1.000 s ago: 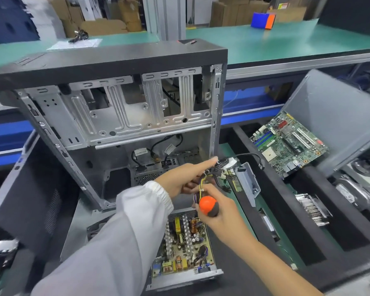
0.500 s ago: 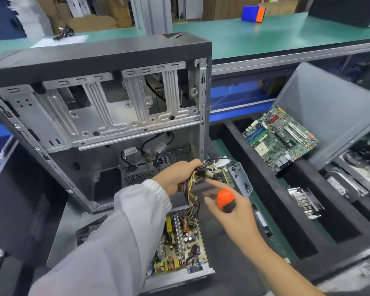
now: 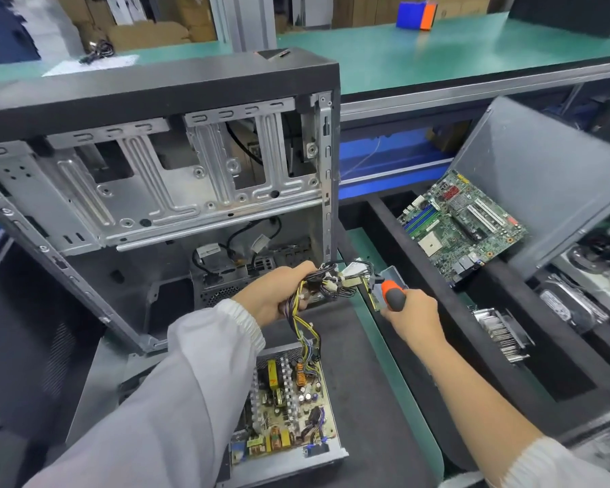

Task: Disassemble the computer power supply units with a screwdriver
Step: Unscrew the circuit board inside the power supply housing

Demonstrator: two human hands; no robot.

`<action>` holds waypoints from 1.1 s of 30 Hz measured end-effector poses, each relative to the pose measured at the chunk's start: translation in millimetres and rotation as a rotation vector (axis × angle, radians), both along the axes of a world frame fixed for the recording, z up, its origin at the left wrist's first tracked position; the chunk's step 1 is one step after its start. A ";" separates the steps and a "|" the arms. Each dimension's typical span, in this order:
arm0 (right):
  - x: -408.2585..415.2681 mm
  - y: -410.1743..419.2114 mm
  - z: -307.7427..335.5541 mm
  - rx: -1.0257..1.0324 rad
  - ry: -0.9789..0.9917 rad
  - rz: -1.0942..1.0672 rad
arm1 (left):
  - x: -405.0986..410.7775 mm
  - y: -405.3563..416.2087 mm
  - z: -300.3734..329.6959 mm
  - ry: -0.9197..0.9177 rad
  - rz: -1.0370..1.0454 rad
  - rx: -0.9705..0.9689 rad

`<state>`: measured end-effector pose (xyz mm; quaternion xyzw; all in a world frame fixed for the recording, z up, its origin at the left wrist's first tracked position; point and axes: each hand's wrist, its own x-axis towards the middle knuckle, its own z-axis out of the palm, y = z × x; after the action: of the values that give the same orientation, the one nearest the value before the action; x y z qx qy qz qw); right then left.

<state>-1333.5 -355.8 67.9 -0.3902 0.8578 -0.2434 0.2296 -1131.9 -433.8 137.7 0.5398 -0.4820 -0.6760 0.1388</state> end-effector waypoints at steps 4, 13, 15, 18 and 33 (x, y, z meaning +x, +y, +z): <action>4.2 -2.4 -0.7 0.003 0.070 0.025 | 2.8 -2.3 -1.7 0.016 0.016 0.009; 12.4 -17.8 -2.4 0.072 0.347 0.237 | -1.6 -3.9 -3.4 0.072 0.032 0.059; 12.3 -22.0 -4.5 0.086 0.365 0.256 | -3.7 -3.9 -2.1 0.086 0.028 0.059; 10.1 -27.5 -6.7 0.102 0.384 0.263 | -4.9 -2.3 0.1 0.133 0.054 0.065; -13.9 -41.3 -12.0 0.020 0.187 0.059 | 53.0 14.8 26.2 -0.068 0.252 -0.095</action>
<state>-1347.5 -397.2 55.9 -0.4338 0.8660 -0.1907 0.1594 -1078.9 -419.0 163.9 0.6115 -0.4462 -0.6110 0.2318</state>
